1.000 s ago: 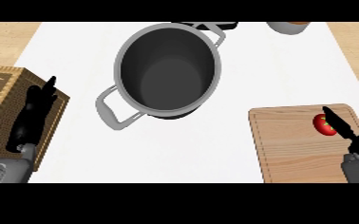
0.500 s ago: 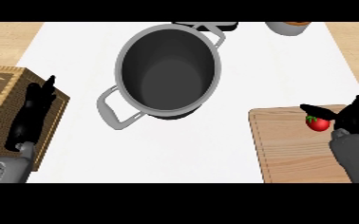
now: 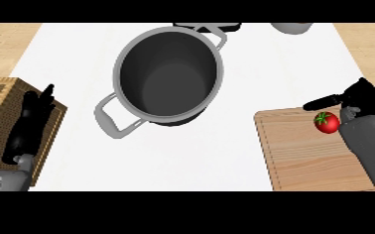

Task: Pick the tomato from the cutting board and place it in the pot

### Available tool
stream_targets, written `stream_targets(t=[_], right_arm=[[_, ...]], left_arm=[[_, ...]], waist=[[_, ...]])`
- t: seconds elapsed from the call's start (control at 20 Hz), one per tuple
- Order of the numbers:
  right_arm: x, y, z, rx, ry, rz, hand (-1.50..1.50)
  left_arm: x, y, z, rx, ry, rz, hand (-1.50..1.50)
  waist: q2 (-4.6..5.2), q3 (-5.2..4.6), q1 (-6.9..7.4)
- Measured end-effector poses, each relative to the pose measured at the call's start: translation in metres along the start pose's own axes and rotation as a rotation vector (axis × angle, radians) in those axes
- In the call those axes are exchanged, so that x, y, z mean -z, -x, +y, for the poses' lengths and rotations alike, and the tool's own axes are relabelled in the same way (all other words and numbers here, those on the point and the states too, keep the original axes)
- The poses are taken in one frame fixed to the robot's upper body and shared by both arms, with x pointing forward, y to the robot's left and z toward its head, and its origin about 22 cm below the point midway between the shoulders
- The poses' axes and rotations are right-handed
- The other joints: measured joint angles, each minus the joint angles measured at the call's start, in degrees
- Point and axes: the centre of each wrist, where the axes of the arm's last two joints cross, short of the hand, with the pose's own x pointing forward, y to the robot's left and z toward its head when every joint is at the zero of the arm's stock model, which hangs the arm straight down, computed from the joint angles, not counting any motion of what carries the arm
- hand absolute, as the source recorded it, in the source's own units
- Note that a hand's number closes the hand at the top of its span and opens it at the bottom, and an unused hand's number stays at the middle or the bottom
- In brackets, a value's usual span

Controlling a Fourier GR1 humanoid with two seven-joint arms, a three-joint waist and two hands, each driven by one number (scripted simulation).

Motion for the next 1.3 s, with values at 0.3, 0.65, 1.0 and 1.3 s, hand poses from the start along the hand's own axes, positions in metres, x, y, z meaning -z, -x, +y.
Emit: stream_targets(t=[0.3,0.65,1.0,1.3], right_arm=[[-0.007,0.011,-0.002,-0.022,-0.025,0.010,-1.50],[-0.004,0.024,0.003,-0.046,-0.035,0.030,-1.50],[0.005,0.028,0.011,-0.066,-0.020,0.056,-1.50],[0.009,0.036,0.020,-0.069,-0.053,0.110,-1.50]], left_arm=[[0.000,0.001,0.003,0.000,-0.008,-0.008,0.00],[0.000,0.003,-0.003,-0.007,0.001,-0.013,0.00],[0.000,-0.001,0.000,-0.006,0.003,-0.019,0.00],[0.000,-0.003,-0.004,-0.008,0.002,-0.006,0.00]], waist=[[0.33,0.17,-0.27],[0.64,0.26,0.14],[0.79,0.32,0.59],[0.77,0.31,0.45]])
